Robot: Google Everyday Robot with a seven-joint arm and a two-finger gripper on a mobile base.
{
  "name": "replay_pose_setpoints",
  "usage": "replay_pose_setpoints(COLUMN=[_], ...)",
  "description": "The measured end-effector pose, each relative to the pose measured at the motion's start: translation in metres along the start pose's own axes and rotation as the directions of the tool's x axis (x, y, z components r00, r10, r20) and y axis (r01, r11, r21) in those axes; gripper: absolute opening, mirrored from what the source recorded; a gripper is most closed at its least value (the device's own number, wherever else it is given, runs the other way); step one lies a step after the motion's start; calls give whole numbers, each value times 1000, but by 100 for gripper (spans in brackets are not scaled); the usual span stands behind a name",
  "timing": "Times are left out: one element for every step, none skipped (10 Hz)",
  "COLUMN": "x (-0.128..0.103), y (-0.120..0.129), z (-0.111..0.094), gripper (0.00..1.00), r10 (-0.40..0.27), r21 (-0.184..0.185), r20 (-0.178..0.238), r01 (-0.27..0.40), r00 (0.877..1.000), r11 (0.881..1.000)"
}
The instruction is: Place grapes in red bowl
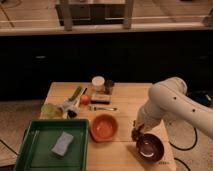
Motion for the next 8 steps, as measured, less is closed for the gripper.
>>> replay_pose_setpoints(x=[0, 0, 1, 2, 2, 1, -2, -5], y=[-5, -14, -24, -34, -48, -58, -78, -94], z=[-3, -6, -9, -11, -12, -12, -11, -9], gripper=[4, 4, 4, 4, 4, 4, 4, 4], r10=[-11, -26, -43, -62, -88, -106, -142, -174], r21=[-6, -11, -16, -28, -35, -42, -57, -71], r20=[1, 1, 1, 2, 4, 8, 16, 27], r01=[11, 26, 43, 62, 88, 106, 142, 176], r00=[1000, 1000, 999, 998, 996, 994, 990, 984], r11=[1000, 1000, 999, 998, 996, 993, 988, 982])
